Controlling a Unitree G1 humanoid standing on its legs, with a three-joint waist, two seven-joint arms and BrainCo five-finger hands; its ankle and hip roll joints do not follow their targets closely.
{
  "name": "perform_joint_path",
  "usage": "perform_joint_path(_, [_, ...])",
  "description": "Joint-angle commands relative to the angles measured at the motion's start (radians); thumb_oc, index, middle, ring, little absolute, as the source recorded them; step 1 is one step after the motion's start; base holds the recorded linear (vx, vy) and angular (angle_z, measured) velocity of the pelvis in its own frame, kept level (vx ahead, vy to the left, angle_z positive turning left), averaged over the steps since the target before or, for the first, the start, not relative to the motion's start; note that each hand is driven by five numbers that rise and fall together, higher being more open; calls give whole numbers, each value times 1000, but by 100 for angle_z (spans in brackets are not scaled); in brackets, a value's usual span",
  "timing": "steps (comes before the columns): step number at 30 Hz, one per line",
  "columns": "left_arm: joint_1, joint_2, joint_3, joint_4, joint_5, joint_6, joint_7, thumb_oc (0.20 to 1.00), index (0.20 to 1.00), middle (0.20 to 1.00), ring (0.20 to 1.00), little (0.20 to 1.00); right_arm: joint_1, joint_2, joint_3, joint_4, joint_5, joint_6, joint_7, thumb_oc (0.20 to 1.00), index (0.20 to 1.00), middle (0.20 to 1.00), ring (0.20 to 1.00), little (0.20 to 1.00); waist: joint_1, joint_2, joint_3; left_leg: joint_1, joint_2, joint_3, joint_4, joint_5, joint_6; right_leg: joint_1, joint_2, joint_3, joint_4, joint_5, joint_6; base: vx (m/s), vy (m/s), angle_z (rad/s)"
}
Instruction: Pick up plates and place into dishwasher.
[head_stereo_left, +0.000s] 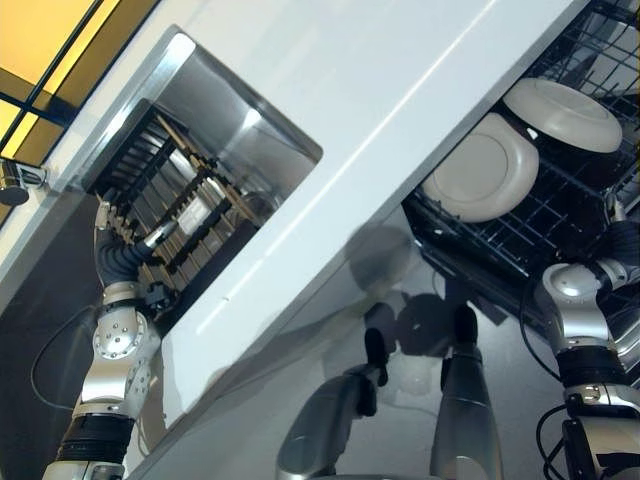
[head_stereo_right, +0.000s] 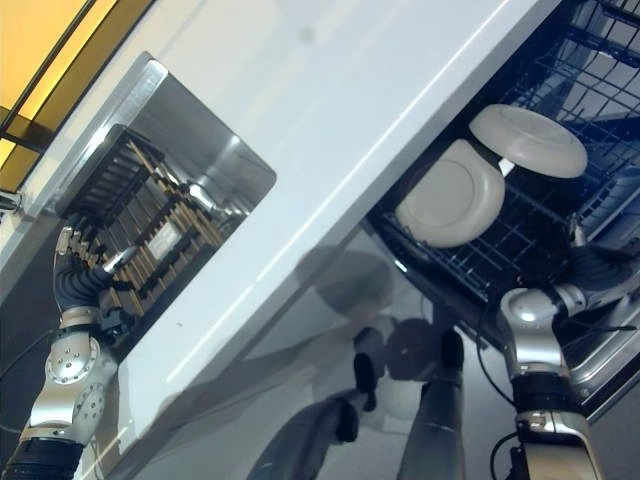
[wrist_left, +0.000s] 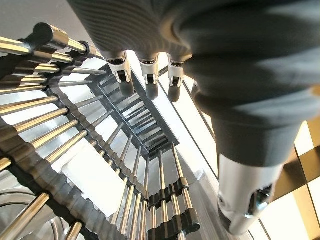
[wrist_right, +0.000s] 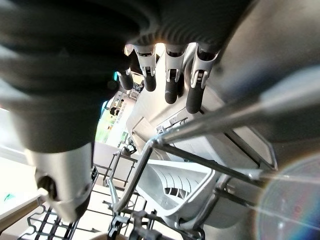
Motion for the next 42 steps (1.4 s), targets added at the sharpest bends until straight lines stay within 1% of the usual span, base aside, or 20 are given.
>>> perform_joint_path(1, [74,-147,-137,-29,-9,-3,10,1000,1000,1000,1000,1000,32,-15,-72,-48,10,-10,-74,1000,1000,1000,1000,1000,-50,34,49,-113,-8,-18,99,-12,7,5,14,-42,8,-88,-31,0,0,0])
perform_joint_path(2, [74,-147,-138,-30,-12,-5,12,1000,1000,1000,1000,1000,29,-15,-72,-44,22,-8,-59,1000,1000,1000,1000,1000,-50,36,49,-118,-8,-16,97,-6,8,-1,16,-39,6,-81,-32,0,0,0])
perform_joint_path(4, [75,-146,-138,-34,-14,-2,12,1000,1000,1000,1000,1000,24,-16,-68,-35,35,-1,-18,1000,1000,1000,1000,1000,-51,40,52,-117,-9,-17,99,-9,7,-2,16,-38,12,-88,-33,0,0,0])
perform_joint_path(5, [75,-147,-138,-34,-14,-2,12,1000,1000,1000,1000,1000,23,-16,-67,-35,35,-1,-18,1000,1000,1000,1000,1000,-50,40,51,-121,-9,-16,97,-4,8,-6,17,-37,9,-82,-33,0,0,0])
perform_joint_path(6, [77,-145,-136,-40,-19,2,11,1000,1000,1000,1000,1000,18,-21,-48,-20,85,22,111,1000,1000,1000,1000,1000,-51,44,57,-122,-12,-19,103,-8,6,-7,16,-37,15,-90,-35,0,0,0])
perform_joint_path(8, [77,-145,-132,-50,-17,10,7,1000,1000,1000,1000,1000,10,-23,-16,-7,128,55,239,1000,1000,1000,1000,1000,-48,42,62,-128,-13,-22,105,-5,5,-14,17,-38,19,-89,-38,-2,-17,-5])
perform_joint_path(9, [77,-143,-129,-52,-17,12,4,1000,1000,1000,1000,1000,8,-25,-3,4,143,61,287,1000,1000,1000,1000,1000,-46,41,65,-131,-13,-23,106,-4,5,-16,17,-40,20,-89,-38,-16,-37,-10])
perform_joint_path(10, [76,-140,-124,-59,-15,18,0,1000,1000,1000,1000,1000,2,-28,21,17,160,83,349,1000,1000,1000,1000,1000,-42,37,68,-135,-13,-25,107,-2,4,-18,17,-43,19,-89,-40,-17,-44,-13])
perform_joint_path(11, [74,-139,-123,-61,-13,20,-1,1000,1000,1000,1000,1000,-3,-30,33,26,166,94,383,1000,1000,1000,1000,1000,-41,34,70,-139,-13,-27,109,-1,4,-21,18,-44,21,-88,-41,-26,-71,-11])
perform_joint_path(12, [67,-137,-123,-66,-7,26,1,1000,1000,1000,1000,1000,-12,-35,59,46,176,106,450,1000,1000,1000,1000,1000,-37,28,75,-147,-13,-30,113,1,4,-27,20,-47,25,-88,-42,-26,-77,-6])
perform_joint_path(14, [58,-129,-120,-75,-2,39,3,1000,1000,1000,1000,1000,-24,-43,89,66,197,125,526,1000,1000,1000,1000,1000,-31,17,80,-156,-13,-37,117,3,3,-33,22,-52,29,-87,-41,-29,-87,1])
perform_joint_path(16, [44,-117,-116,-82,3,53,7,1000,1000,1000,1000,1000,-42,-49,129,89,211,158,634,1000,1000,1000,1000,1000,-23,3,84,-168,-11,-42,118,6,2,-39,24,-60,29,-84,-40,-32,-94,3])
perform_joint_path(19, [21,-102,-118,-88,12,74,19,1000,1000,1000,1000,1000,-73,-56,194,108,242,163,766,1000,1000,1000,1000,1000,-9,-17,84,-186,-9,-52,122,10,2,-49,28,-74,30,-81,-39,-23,-91,8])
perform_joint_path(22, [3,-83,-119,-101,18,97,29,1000,1000,1000,1000,1000,-98,-62,244,90,307,150,886,1000,1000,1000,1000,1000,4,-37,84,-197,-8,-63,124,12,1,-51,32,-89,30,-80,-38,-14,-73,12])
perform_joint_path(27, [-21,-64,-124,-99,18,113,42,1000,1000,1000,1000,1000,-121,-57,294,48,338,100,1028,1000,1000,1000,1000,1000,17,-58,84,-203,-8,-75,119,17,0,-44,34,-106,22,-76,-34,-3,-16,2])
perform_joint_path(29, [-23,-59,-121,-89,12,108,39,1000,1000,1000,1000,1000,-127,-53,311,27,337,77,1090,1000,1000,1000,1000,1000,22,-63,84,-200,-9,-79,118,16,0,-39,34,-111,19,-77,-34,3,14,2])
perform_joint_path(36, [-14,-60,-104,-76,-5,98,17,1000,1000,1000,1000,1000,-141,-59,323,-96,369,53,1237,1000,1000,1000,1000,1000,33,-81,84,-175,-11,-88,112,14,1,-2,29,-128,-1,-74,-31,7,33,5])
perform_joint_path(39, [-5,-54,-94,-78,-11,95,13,1000,1000,1000,1000,1000,-137,-53,322,-195,403,43,1333,1000,1000,1000,1000,1000,38,-97,84,-163,-9,-93,113,9,3,21,31,-137,-12,-73,-30,6,4,6])
perform_joint_path(41, [1,-50,-85,-70,-15,85,1,1000,1000,1000,1000,1000,-129,-46,332,-262,406,15,1404,1000,1000,1000,1000,1000,43,-110,79,-158,-8,-98,114,6,4,34,32,-144,-20,-72,-28,0,0,0])
perform_joint_path(42, [3,-46,-81,-69,-14,85,-4,1000,1000,1000,1000,1000,-126,-40,336,-286,411,8,1418,1000,1000,1000,1000,1000,46,-117,77,-156,-8,-99,117,4,4,41,34,-147,-23,-71,-28,3,-51,4])
